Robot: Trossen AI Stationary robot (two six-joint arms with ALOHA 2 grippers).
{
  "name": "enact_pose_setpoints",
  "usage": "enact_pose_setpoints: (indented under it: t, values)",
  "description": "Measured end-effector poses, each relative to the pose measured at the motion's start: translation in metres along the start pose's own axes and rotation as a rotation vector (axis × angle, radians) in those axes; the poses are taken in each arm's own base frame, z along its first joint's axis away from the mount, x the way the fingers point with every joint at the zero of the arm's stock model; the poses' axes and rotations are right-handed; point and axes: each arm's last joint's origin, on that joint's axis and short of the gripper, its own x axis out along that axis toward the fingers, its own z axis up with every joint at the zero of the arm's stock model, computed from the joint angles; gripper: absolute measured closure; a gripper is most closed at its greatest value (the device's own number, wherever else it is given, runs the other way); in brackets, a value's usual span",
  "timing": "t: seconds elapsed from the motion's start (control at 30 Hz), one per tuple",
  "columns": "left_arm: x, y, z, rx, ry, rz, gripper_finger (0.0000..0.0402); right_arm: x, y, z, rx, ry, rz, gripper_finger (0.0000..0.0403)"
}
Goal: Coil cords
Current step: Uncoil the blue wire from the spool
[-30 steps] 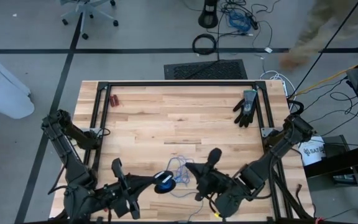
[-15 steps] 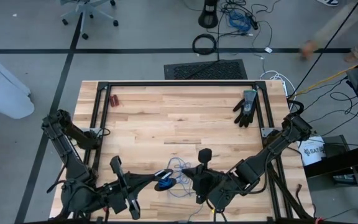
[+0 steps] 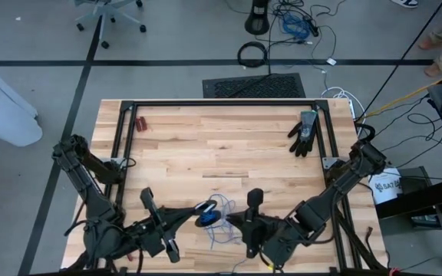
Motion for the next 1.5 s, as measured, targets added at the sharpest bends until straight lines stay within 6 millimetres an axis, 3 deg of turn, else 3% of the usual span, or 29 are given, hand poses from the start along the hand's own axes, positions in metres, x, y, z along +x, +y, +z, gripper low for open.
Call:
enact_pose_setpoints:
  t: [0.13,0.3,0.37,0.6,0.9,1.2,1.5]
  values:
    - [0.005,-0.001,-0.003,0.042,0.011,-0.002,0.0401,-0.007,0.006,0.001,-0.057,-0.014,0.020,0.0354]
    - [0.006,-0.013,-0.019,0.304,0.025,-0.104,0.0401,-0.012,0.011,0.000,-0.098,-0.020,0.060,0.0350]
    - [0.006,-0.014,-0.021,0.335,0.027,-0.120,0.0401,-0.013,0.012,0.000,-0.098,-0.022,0.063,0.0350]
    - [0.006,-0.010,-0.012,0.209,-0.004,-0.091,0.0401,-0.009,0.007,0.005,-0.021,-0.049,0.004,0.0350]
    - [0.006,-0.010,-0.012,0.213,-0.003,-0.092,0.0401,-0.009,0.004,0.021,0.056,-0.162,-0.015,0.0329]
    - [0.006,-0.010,-0.012,0.194,-0.002,-0.092,0.0401,0.013,0.010,0.018,0.076,-0.165,-0.038,0.0274]
    - [0.006,-0.010,-0.012,0.195,-0.002,-0.092,0.0401,0.027,0.007,0.016,0.084,-0.157,-0.068,0.0265]
